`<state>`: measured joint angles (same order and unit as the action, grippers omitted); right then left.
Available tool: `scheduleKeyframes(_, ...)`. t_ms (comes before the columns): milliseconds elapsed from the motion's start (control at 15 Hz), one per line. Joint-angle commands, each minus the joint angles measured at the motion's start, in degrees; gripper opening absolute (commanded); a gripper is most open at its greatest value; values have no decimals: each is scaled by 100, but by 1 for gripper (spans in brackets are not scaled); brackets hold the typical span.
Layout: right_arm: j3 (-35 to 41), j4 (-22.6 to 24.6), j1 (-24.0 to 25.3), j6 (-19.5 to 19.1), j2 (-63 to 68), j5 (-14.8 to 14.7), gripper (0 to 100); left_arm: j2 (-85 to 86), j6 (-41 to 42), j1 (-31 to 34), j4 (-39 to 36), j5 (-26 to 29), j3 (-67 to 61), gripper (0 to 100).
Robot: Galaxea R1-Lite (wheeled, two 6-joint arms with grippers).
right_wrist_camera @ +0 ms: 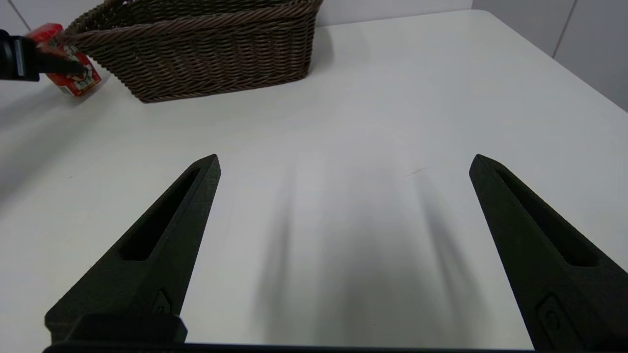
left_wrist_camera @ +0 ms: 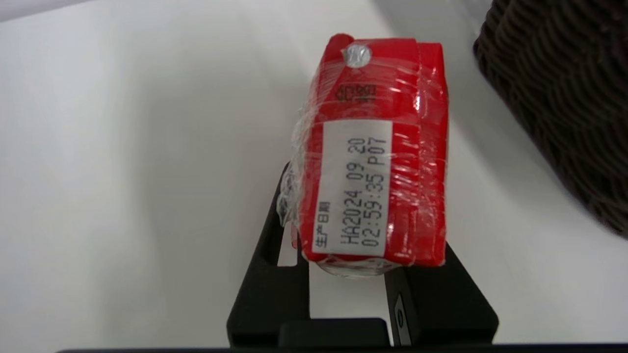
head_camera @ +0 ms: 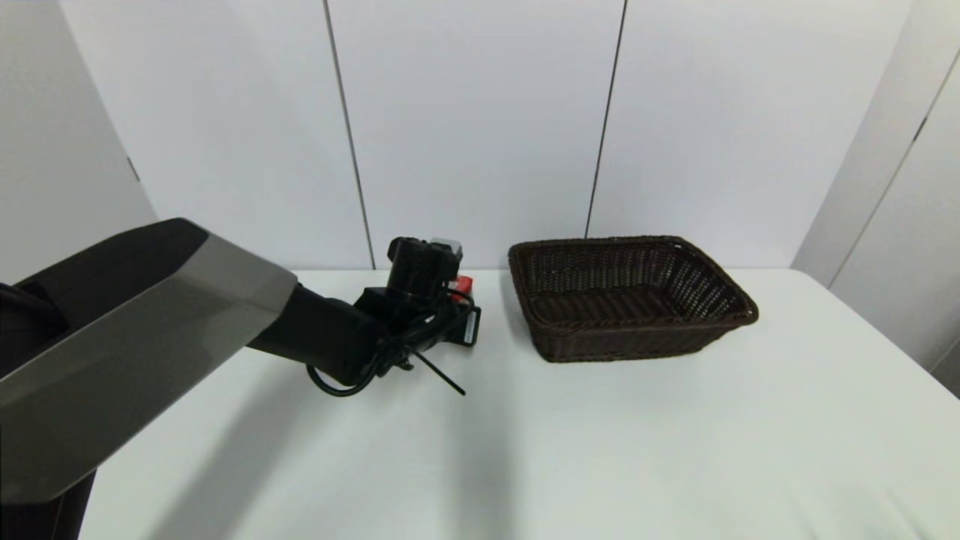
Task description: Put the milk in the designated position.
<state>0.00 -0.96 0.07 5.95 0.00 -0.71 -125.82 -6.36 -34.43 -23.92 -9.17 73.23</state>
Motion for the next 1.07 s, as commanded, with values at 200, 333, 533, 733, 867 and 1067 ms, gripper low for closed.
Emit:
scheduleKeyframes(200,0,0,1,3,0,0,100,-171,-23,-20,-8,574,227,0)
scheduleKeyframes(333,0,0,1,3,0,0,100,-206,-14,-11,1,829,227,0)
scheduleKeyframes(533,0,0,1,3,0,0,100,-241,12,-11,-8,811,227,0)
scheduleKeyframes(733,0,0,1,3,0,0,100,-241,21,-11,-8,802,244,100)
scheduleKeyframes(867,0,0,1,3,0,0,100,-250,39,-11,1,802,253,100)
scheduleKeyframes(1067,0,0,1,3,0,0,100,-233,21,-11,1,811,271,100)
